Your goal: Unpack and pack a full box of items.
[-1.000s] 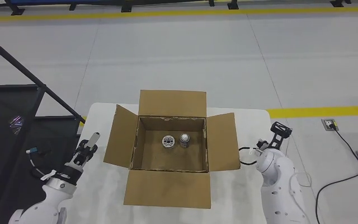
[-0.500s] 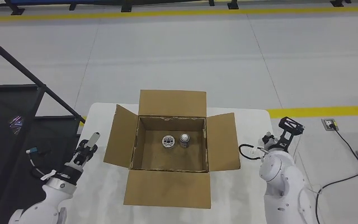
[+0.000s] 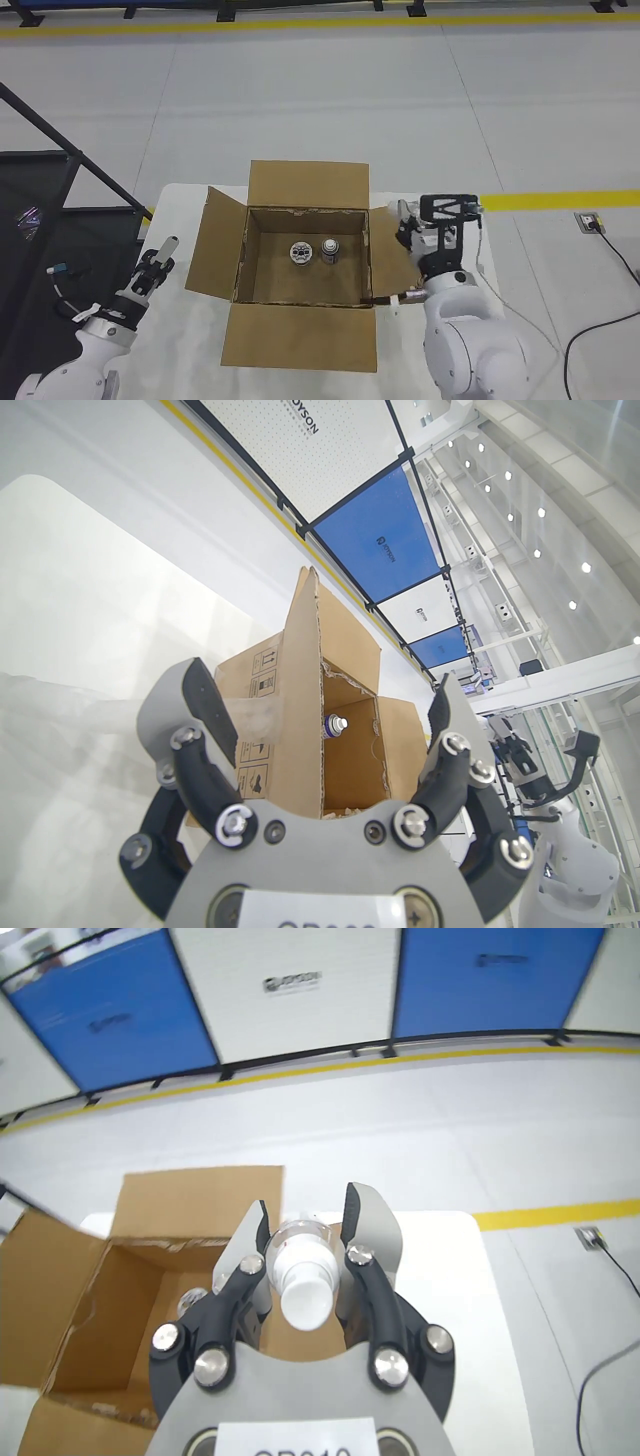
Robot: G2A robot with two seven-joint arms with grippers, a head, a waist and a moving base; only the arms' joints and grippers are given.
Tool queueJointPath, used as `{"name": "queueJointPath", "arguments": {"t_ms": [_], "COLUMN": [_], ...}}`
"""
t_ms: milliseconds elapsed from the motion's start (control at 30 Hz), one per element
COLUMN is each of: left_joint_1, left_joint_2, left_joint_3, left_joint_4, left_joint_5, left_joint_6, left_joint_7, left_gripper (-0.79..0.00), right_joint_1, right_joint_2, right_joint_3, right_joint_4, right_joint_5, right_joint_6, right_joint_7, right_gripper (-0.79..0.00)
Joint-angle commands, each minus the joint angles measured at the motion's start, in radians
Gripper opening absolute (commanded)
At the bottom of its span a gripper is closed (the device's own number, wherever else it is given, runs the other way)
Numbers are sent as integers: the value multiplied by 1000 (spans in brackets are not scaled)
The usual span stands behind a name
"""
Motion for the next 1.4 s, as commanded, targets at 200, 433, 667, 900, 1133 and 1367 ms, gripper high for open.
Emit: {"name": "queueJointPath", "arguments": {"t_ms": [200,433,667,900,1133,1367], "left_joint_1": [0,0,0,0,0,0], "left_joint_2": [0,0,0,0,0,0], "left_joint_3": [0,0,0,0,0,0], "left_joint_4": [0,0,0,0,0,0], "left_joint_5": [0,0,0,0,0,0], "left_joint_6": [0,0,0,0,0,0], "left_joint_7": [0,0,0,0,0,0], "left_gripper": [0,0,0,0,0,0], "right_joint_1": [231,337,402,453,466,461], "right_joint_2": [-16,-37,-58,-74,-82,-84], "right_joint_3": [-189,-284,-337,-351,-365,-363], "right_joint_4": [297,517,699,855,890,889], "right_joint_5": [35,127,122,149,159,153], "right_joint_6": [-267,-349,-290,-272,-282,-279], "right_joint_7": [219,259,258,225,227,227], "right_gripper": [-785,-785,-785,-699,-459,-425]}}
